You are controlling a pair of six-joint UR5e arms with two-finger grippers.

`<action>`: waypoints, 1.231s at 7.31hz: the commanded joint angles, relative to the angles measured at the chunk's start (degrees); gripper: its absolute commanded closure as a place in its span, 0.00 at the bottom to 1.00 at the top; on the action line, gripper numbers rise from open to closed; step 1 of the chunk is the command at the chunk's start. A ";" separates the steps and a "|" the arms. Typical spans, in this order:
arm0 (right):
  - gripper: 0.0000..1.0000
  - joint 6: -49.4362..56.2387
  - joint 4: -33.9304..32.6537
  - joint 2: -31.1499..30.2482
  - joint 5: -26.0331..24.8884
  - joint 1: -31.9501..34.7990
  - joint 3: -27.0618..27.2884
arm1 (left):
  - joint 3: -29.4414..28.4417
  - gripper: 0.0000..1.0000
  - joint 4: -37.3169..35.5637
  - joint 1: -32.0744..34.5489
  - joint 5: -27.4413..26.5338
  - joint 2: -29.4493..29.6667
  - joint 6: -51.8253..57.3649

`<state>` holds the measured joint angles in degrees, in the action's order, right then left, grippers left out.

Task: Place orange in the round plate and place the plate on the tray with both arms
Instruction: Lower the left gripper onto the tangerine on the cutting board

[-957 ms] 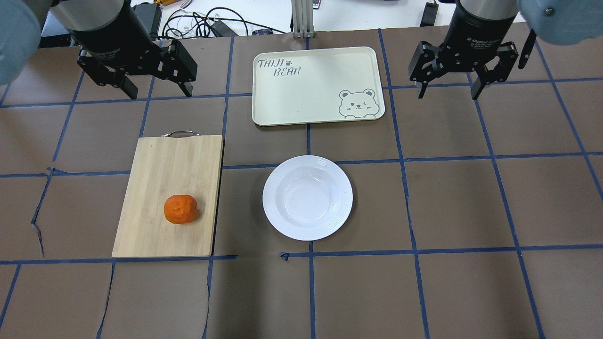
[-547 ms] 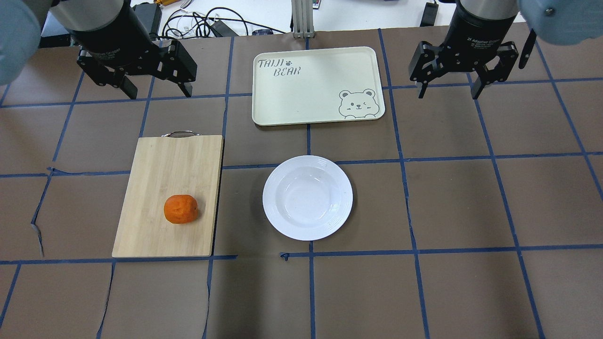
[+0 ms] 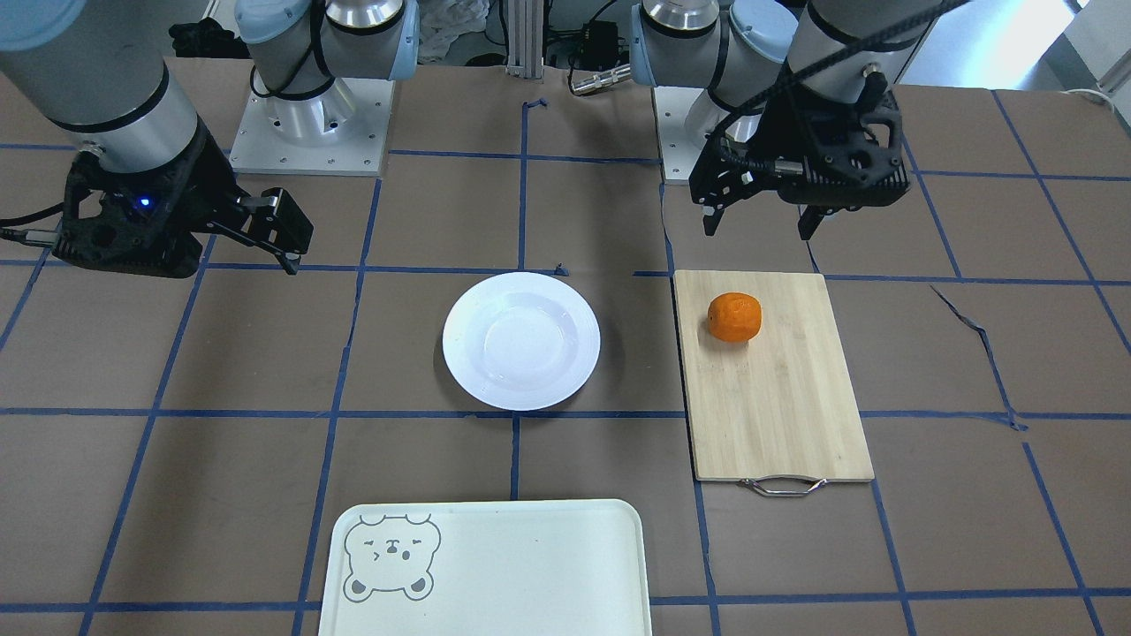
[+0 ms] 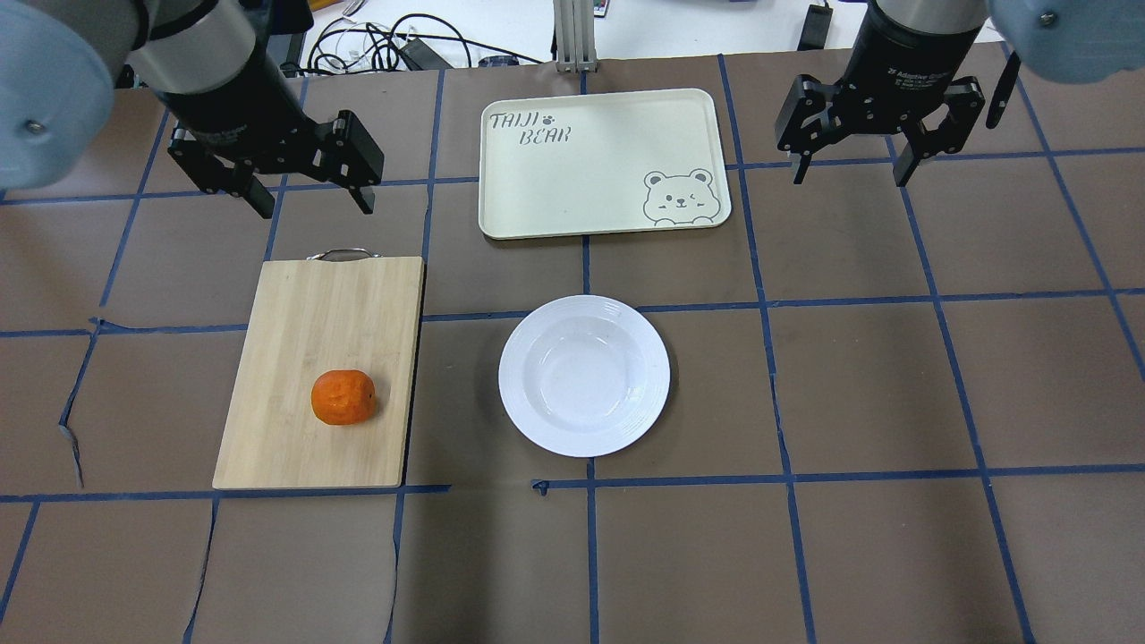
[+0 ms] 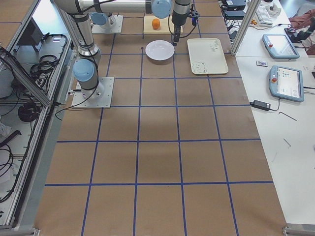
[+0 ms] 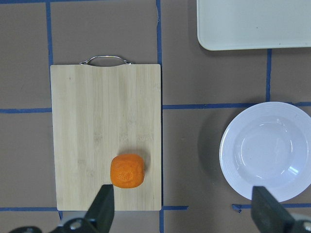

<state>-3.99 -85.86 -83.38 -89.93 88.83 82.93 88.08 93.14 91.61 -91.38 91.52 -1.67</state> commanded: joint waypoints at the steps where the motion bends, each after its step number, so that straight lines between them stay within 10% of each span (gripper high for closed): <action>1: 0.00 0.13 0.08 -0.21 -0.50 0.03 -0.22 | 8.12 0.00 0.54 -0.63 -0.55 1.11 0.35; 5: 0.00 0.13 0.08 -0.47 0.20 0.03 -0.05 | 26.85 0.00 -12.15 -5.91 -7.22 5.67 1.85; 9: 0.00 0.39 0.08 -0.38 -0.24 0.03 0.22 | 27.06 0.04 -24.12 -5.91 -7.23 14.45 2.63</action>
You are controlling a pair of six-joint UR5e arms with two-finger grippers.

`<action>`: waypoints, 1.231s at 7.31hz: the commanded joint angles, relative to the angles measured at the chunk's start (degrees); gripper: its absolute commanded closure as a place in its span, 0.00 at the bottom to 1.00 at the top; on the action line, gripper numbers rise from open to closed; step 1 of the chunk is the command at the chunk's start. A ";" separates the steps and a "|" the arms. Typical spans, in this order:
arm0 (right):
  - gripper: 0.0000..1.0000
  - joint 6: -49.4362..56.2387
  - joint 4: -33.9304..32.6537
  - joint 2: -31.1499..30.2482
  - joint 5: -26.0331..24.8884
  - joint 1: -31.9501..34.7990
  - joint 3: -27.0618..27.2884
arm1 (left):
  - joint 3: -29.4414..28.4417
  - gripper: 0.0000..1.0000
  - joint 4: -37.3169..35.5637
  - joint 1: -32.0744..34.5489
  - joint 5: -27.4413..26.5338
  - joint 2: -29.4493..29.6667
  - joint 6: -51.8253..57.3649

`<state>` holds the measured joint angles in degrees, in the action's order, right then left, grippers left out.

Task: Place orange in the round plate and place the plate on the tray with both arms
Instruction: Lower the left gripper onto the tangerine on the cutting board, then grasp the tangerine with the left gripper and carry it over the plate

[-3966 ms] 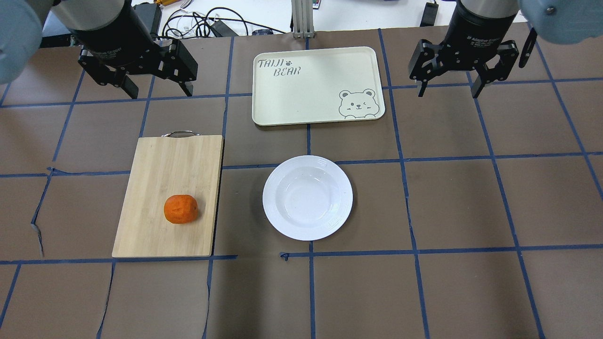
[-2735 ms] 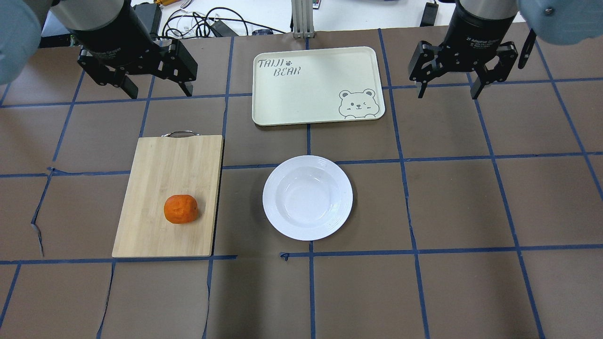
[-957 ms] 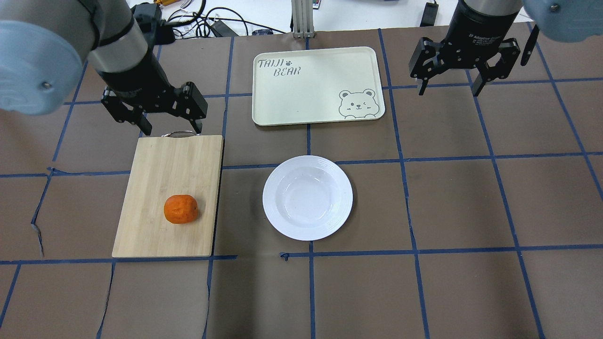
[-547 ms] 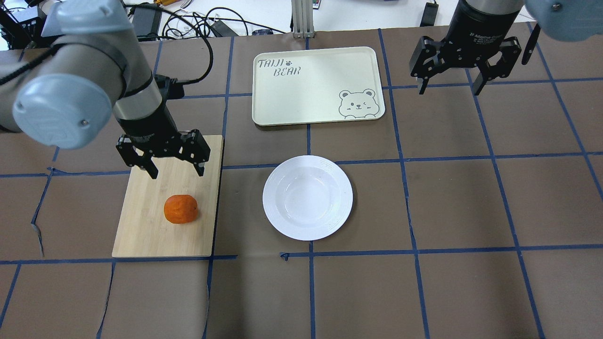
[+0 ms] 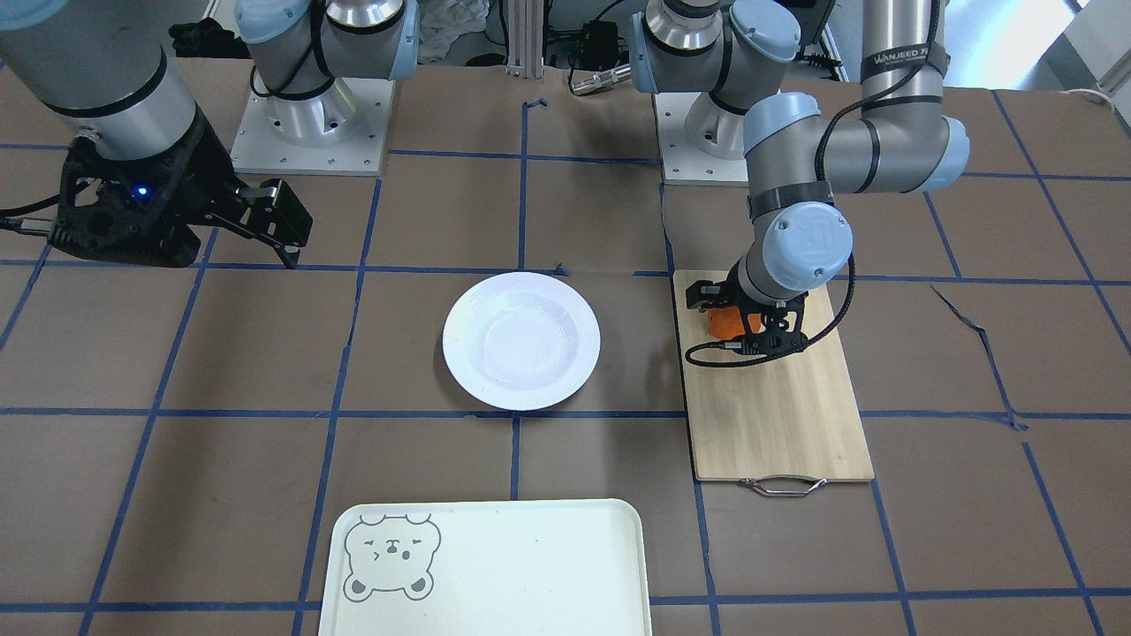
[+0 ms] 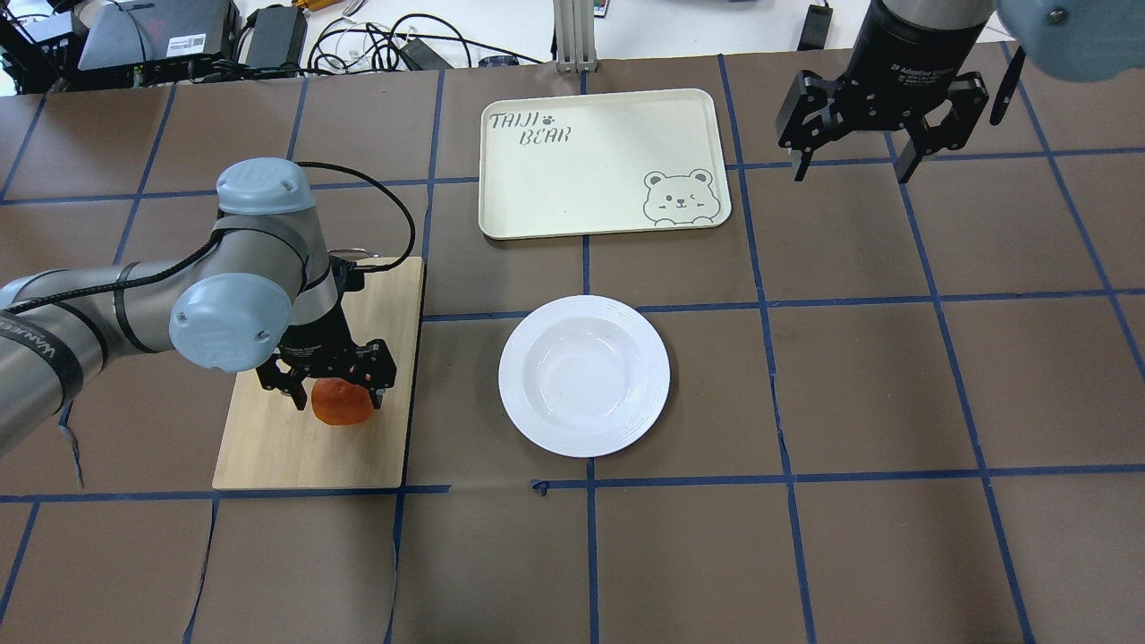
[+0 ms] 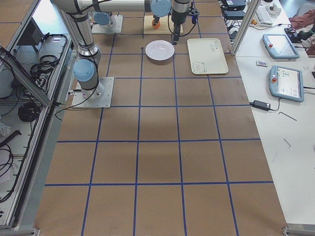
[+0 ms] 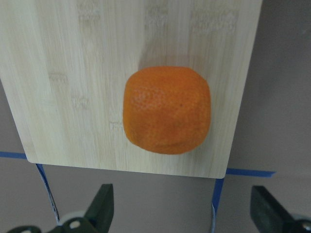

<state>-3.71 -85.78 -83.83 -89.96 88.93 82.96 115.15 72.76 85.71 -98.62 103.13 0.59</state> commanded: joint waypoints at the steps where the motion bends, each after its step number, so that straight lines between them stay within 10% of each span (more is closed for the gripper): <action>1: 0.00 0.02 -0.09 0.07 0.05 -0.07 0.18 | -0.28 0.35 -3.76 -0.02 0.01 3.21 0.64; 2: 0.00 -0.07 -0.09 0.16 -0.04 -0.07 0.18 | -0.45 0.77 -3.76 0.24 0.18 3.04 1.42; 3: 0.00 0.02 -0.09 0.16 -0.21 -0.16 0.18 | -0.46 0.86 -2.81 0.85 0.53 1.82 1.78; 6: 0.00 -0.07 -0.09 0.16 -0.30 -0.16 0.18 | -6.40 0.89 6.12 4.96 13.15 -0.03 -4.15; 9: 0.00 0.11 -0.09 0.16 -0.22 -0.16 0.18 | -12.40 0.89 0.41 18.67 19.06 5.30 -28.94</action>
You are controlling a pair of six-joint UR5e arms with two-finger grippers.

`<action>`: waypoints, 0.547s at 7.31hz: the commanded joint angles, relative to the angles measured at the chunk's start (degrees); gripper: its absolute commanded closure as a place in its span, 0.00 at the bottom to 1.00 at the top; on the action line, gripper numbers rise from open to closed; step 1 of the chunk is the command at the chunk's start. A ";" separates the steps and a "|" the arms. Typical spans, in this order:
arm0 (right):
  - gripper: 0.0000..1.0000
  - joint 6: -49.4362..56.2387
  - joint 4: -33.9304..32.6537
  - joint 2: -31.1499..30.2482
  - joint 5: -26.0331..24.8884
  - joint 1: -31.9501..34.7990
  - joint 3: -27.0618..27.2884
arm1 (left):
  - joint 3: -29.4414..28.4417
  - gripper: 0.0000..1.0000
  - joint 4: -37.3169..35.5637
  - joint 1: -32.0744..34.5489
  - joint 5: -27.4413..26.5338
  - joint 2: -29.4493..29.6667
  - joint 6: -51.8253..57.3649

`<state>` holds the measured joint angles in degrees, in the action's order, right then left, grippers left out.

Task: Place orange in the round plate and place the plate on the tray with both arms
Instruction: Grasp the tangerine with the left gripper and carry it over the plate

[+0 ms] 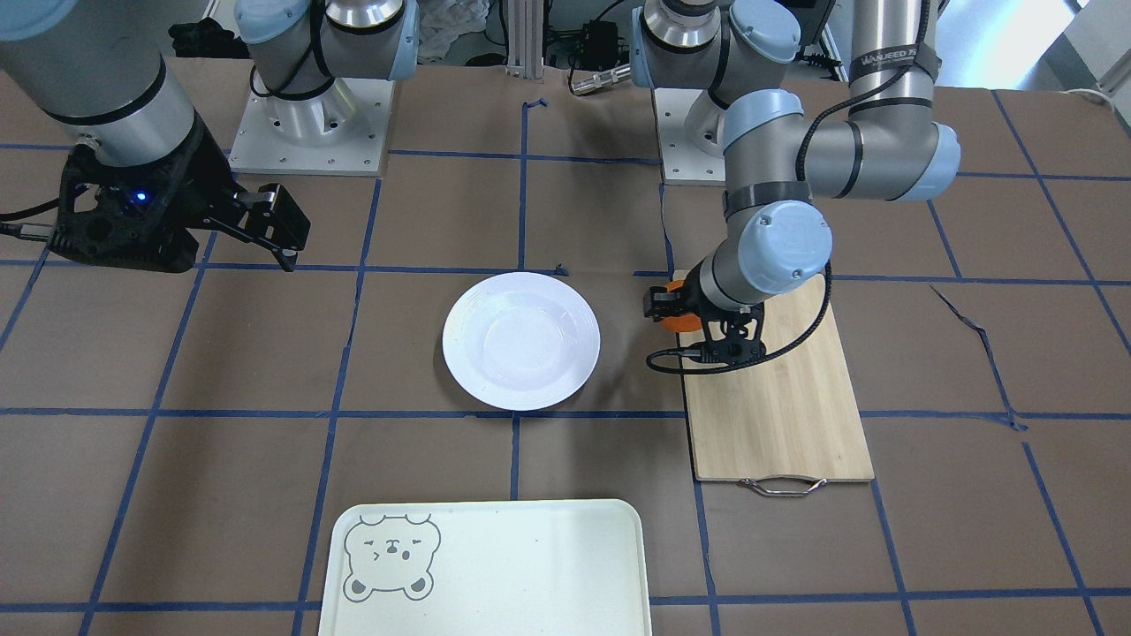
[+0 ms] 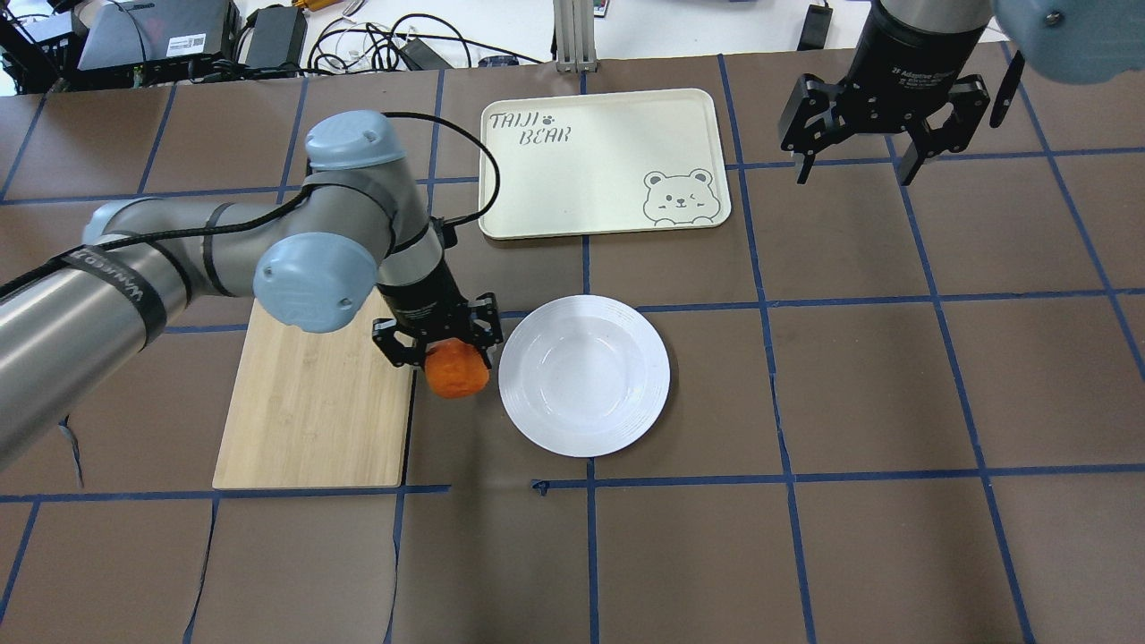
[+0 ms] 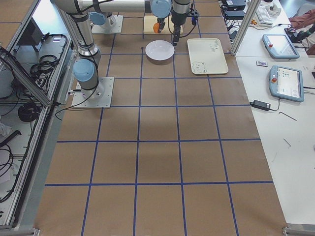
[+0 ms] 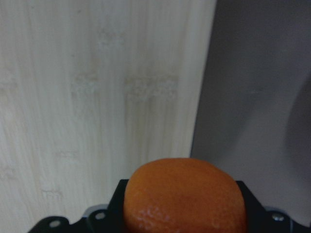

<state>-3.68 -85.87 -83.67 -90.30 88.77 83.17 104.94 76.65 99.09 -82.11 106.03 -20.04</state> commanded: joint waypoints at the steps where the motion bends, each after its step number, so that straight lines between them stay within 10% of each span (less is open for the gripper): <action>1: 0.00 -0.01 0.00 0.00 -0.05 -0.09 -0.03 | -2.11 0.89 -10.57 7.67 5.96 5.04 -15.05; 2: 0.00 -0.01 0.00 0.00 -0.05 -0.18 0.06 | -2.02 0.88 -13.60 9.35 5.82 7.41 -16.25; 3: 0.00 0.07 0.00 0.00 0.29 -0.18 0.06 | -2.11 0.65 -13.89 10.50 5.65 8.57 -16.35; 4: 0.00 0.16 0.00 0.09 0.30 -0.26 0.06 | -2.28 0.01 -13.98 10.86 5.56 8.66 -16.79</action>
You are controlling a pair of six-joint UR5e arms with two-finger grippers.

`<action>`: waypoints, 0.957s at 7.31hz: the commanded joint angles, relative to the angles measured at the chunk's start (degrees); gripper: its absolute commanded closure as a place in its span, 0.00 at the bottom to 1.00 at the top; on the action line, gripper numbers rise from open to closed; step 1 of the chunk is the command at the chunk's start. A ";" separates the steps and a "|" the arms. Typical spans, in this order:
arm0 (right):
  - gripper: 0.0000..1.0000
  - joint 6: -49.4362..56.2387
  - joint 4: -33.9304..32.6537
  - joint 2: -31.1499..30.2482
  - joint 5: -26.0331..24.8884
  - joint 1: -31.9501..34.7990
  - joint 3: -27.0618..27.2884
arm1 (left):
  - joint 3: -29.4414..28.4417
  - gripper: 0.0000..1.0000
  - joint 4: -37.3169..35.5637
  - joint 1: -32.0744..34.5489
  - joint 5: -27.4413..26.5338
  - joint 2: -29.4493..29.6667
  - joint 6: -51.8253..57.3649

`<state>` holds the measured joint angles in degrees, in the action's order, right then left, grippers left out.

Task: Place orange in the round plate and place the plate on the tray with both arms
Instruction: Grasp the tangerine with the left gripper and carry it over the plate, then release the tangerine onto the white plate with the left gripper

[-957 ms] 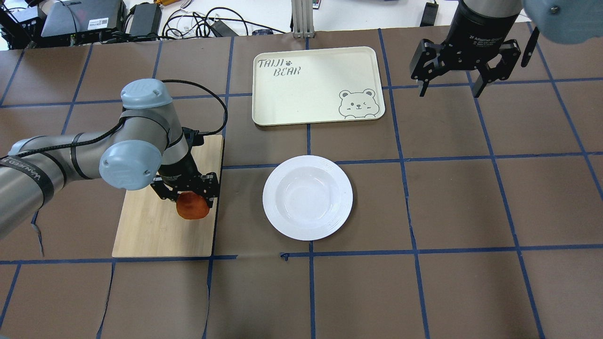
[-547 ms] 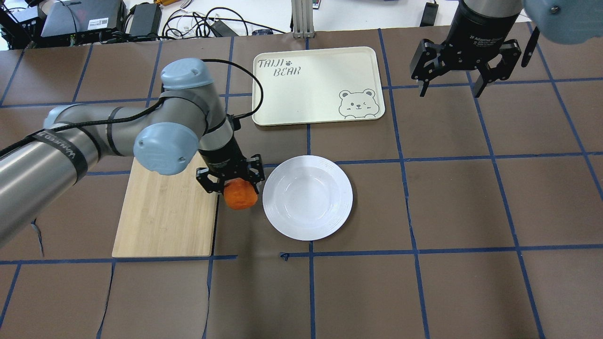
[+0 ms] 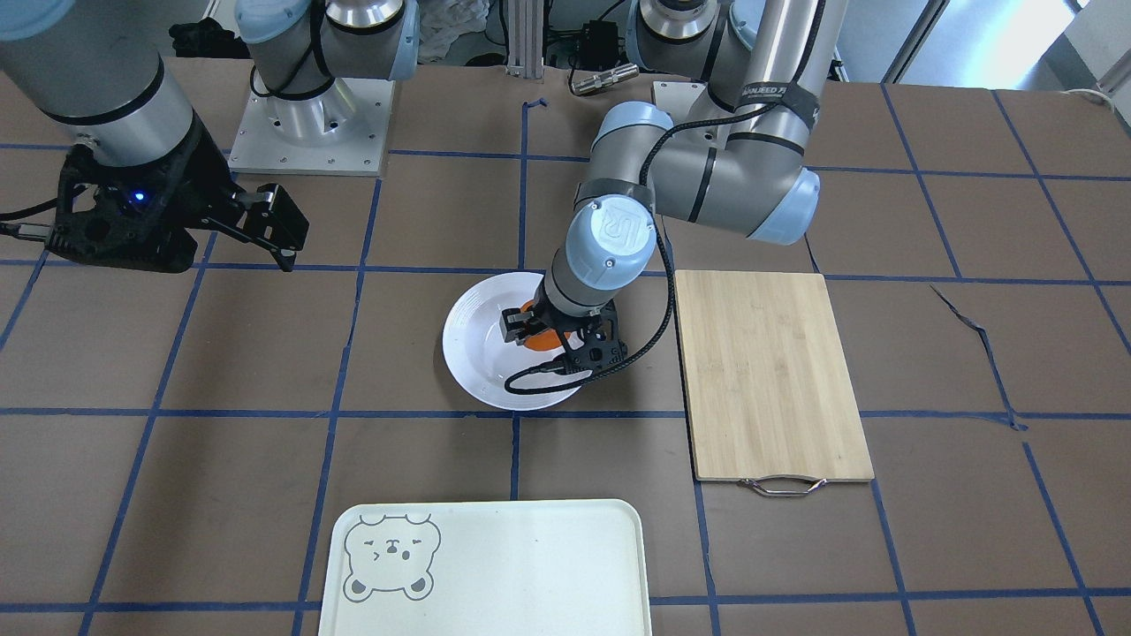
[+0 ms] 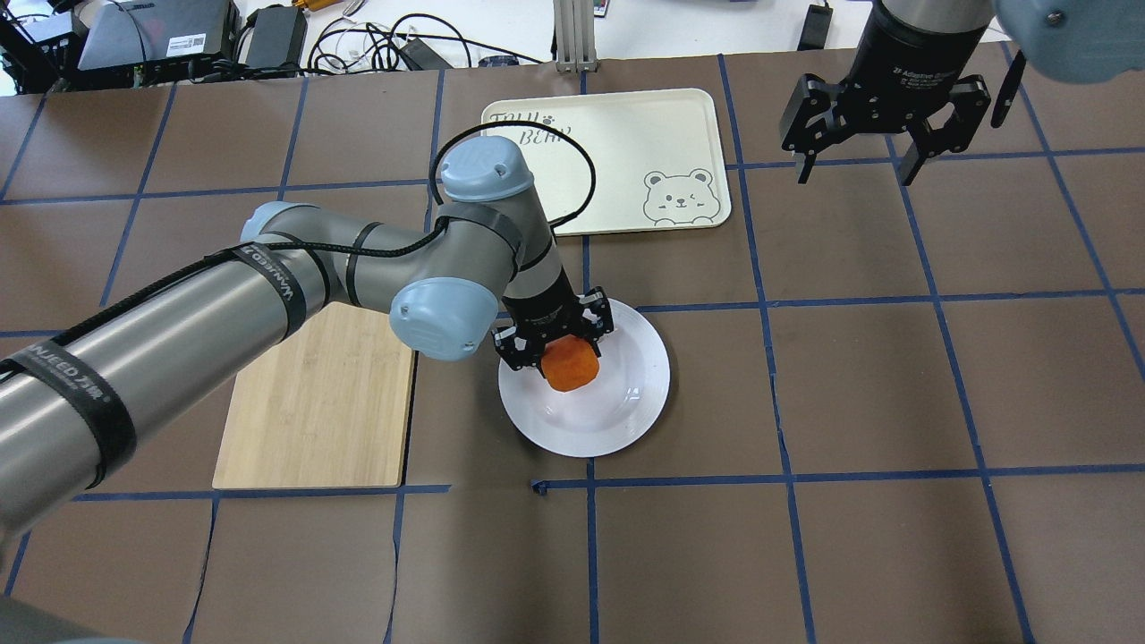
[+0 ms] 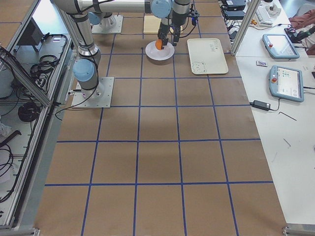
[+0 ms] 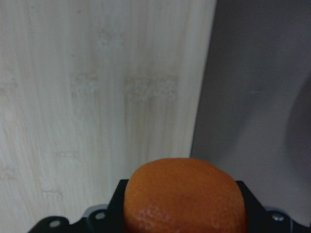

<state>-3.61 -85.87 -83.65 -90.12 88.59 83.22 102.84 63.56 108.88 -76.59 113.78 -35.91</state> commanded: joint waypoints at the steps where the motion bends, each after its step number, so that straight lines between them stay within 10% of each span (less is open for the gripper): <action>1: 0.00 -0.25 0.00 -0.03 0.81 -0.08 0.01 | -0.36 0.00 -0.64 0.89 -0.23 -0.39 -0.39; 7: 0.00 0.79 0.01 1.72 0.29 -2.88 4.03 | -19.33 0.00 30.54 -0.87 -0.67 -13.83 6.20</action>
<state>-3.46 -85.30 -82.69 -90.31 87.53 84.79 86.96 88.67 107.99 -77.19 103.38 -30.22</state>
